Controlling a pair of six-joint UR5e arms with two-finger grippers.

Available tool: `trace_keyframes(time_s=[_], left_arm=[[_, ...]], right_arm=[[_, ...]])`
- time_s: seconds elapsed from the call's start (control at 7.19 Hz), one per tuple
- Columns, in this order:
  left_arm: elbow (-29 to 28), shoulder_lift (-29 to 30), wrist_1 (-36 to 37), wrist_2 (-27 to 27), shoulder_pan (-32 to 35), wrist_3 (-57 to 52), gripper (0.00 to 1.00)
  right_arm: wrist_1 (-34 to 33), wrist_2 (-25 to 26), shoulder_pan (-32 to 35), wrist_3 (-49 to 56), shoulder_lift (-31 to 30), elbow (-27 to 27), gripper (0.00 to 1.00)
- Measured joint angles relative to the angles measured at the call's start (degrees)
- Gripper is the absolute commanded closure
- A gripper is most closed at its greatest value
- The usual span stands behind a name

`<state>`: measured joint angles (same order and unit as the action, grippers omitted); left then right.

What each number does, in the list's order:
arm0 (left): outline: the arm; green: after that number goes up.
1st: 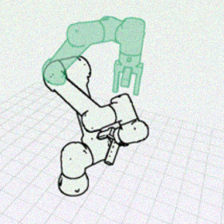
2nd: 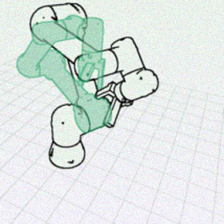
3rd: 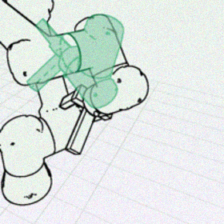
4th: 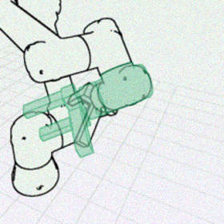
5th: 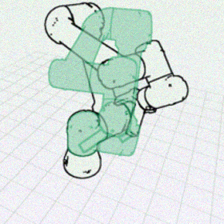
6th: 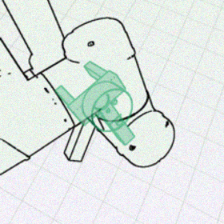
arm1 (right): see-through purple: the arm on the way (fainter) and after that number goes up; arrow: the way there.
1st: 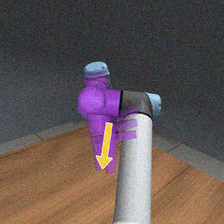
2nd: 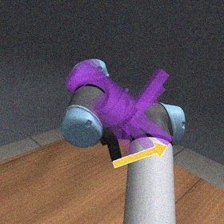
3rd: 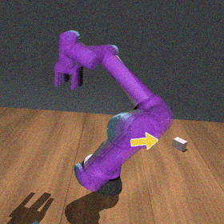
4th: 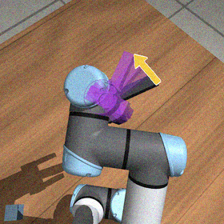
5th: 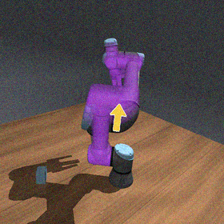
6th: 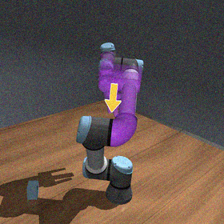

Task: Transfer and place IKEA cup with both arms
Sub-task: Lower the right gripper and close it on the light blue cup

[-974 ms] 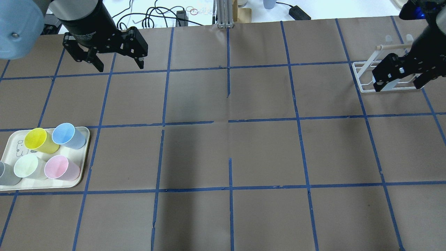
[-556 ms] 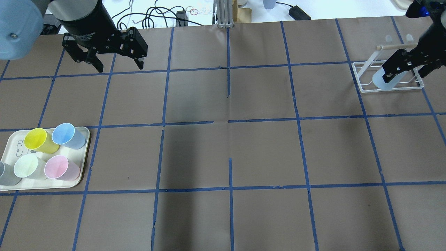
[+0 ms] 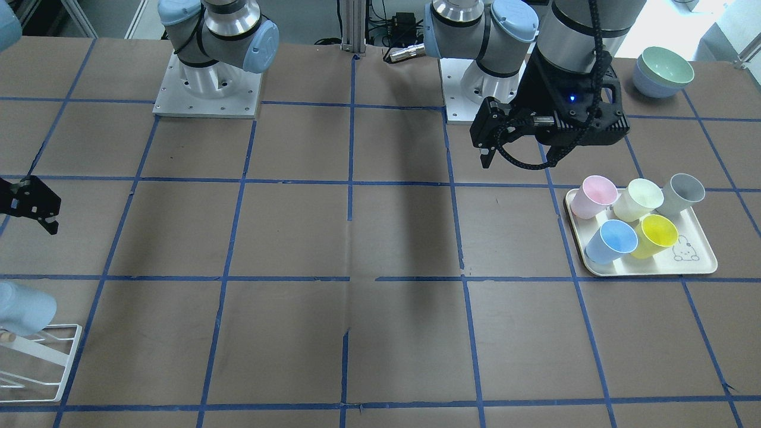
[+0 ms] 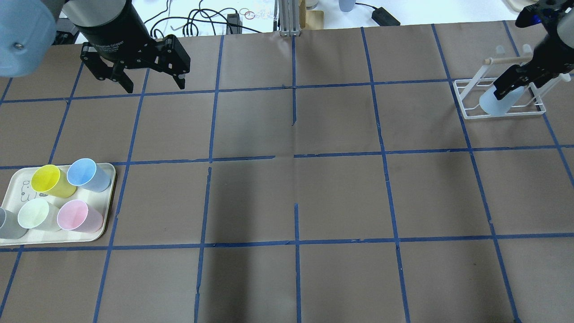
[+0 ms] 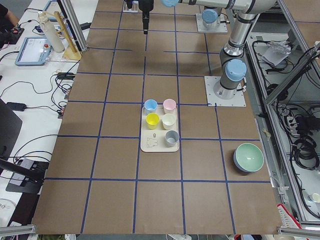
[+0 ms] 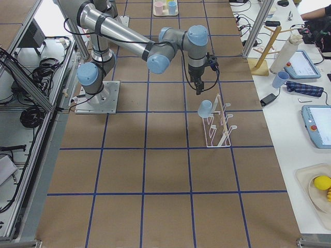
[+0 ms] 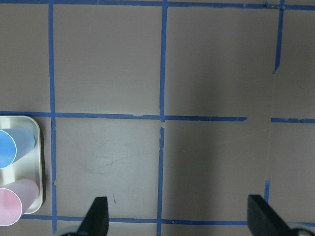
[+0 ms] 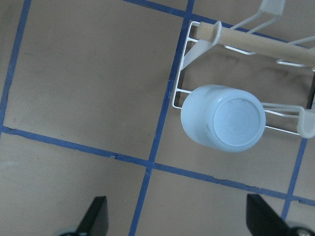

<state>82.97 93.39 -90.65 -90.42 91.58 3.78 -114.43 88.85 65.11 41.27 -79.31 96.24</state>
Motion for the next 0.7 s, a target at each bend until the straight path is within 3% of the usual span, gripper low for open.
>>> trace_keyframes(time_s=[0.7], left_arm=[[0.00,0.12,0.03,0.33,0.00,0.00,0.00]], right_arm=[[-8.43,-0.59,-0.76,6.52,6.67,-1.28,0.00]])
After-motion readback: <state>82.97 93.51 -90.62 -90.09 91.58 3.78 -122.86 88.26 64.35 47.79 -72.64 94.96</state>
